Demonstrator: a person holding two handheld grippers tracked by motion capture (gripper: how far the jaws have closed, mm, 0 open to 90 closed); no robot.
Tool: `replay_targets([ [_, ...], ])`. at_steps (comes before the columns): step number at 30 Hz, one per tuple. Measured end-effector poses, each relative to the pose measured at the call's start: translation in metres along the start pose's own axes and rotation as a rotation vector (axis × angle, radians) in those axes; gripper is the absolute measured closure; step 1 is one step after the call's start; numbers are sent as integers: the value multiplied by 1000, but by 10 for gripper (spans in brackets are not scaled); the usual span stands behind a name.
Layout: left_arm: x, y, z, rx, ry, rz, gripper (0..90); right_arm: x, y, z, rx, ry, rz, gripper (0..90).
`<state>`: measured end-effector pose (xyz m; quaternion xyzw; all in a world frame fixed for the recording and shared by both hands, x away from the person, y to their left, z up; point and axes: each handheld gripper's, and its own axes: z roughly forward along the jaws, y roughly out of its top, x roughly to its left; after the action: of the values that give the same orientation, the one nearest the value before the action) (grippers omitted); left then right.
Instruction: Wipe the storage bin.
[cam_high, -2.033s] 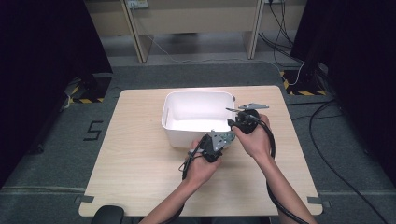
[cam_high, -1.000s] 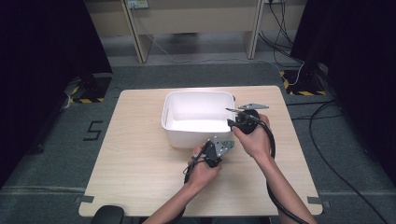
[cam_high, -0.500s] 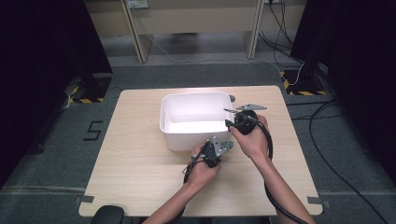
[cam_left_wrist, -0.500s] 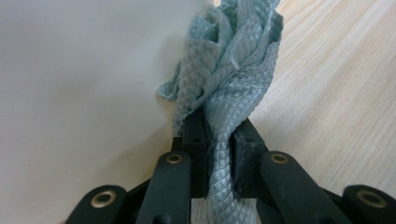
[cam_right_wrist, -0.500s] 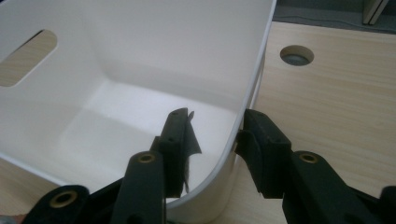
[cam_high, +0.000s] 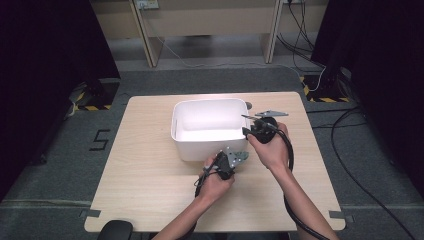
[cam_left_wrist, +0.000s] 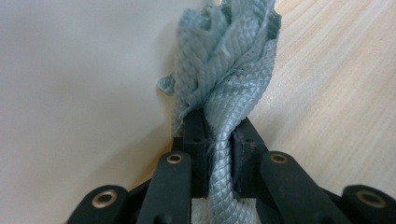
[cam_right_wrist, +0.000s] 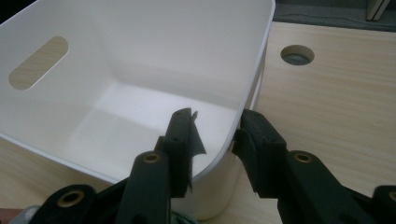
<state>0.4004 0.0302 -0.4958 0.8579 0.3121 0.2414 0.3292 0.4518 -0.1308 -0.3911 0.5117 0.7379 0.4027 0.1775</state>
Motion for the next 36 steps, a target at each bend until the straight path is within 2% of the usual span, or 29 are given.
replay_targets([
  [2, 8, -3, -14, -1, 8, 8, 788, 0, 0, 0, 1, 1, 1, 656],
  [7, 32, -18, -52, -39, 21, -49, 791, 0, 0, 0, 3, -1, 2, 654],
  [11, 58, -41, -89, -57, 59, -83, 791, 0, 0, 0, 3, 2, 5, 652],
  [12, 65, -47, -98, -58, 69, -112, 790, 0, 0, 0, 4, 3, 5, 641],
  [13, 76, -55, -108, -62, 96, -114, 790, 0, 0, 1, 8, 4, 9, 637],
  [16, 99, -74, -129, -57, 145, -178, 790, 1, 1, 1, 11, -2, 6, 633],
  [18, 115, -85, -141, -50, 193, -197, 790, 0, 3, 2, 22, 1, 8, 644],
  [19, 115, -85, -141, -50, 193, -197, 790, 0, 3, 2, 22, 1, 8, 644],
  [21, 138, -98, -154, -49, 245, -246, 789, -1, 6, 5, 43, -3, 16, 660],
  [22, 138, -98, -154, -49, 245, -246, 788, -1, 6, 5, 43, -3, 16, 660],
  [23, 151, -104, -160, -50, 272, -274, 789, -3, 8, 6, 59, -2, 15, 672],
  [25, 162, -110, -164, -50, 297, -300, 788, -4, 11, 7, 76, -10, 9, 696],
  [27, 172, -114, -166, -51, 297, -334, 788, -4, 15, 8, 94, -14, 6, 723],
  [28, 176, -116, -165, -57, 292, -354, 788, -5, 17, 9, 104, -11, 12, 737],
  [31, 181, -118, -162, -53, 294, -369, 787, -7, 20, 9, 125, -1, 33, 809],
  [32, 182, -118, -160, -53, 293, -371, 787, -8, 21, 9, 133, 0, 25, 829],
  [34, 183, -117, -157, -53, 293, -364, 787, -8, 23, 9, 150, -7, -28, 877],
  [36, 183, -114, -155, -53, 292, -356, 787, -10, 25, 9, 173, 24, -62, 858],
])
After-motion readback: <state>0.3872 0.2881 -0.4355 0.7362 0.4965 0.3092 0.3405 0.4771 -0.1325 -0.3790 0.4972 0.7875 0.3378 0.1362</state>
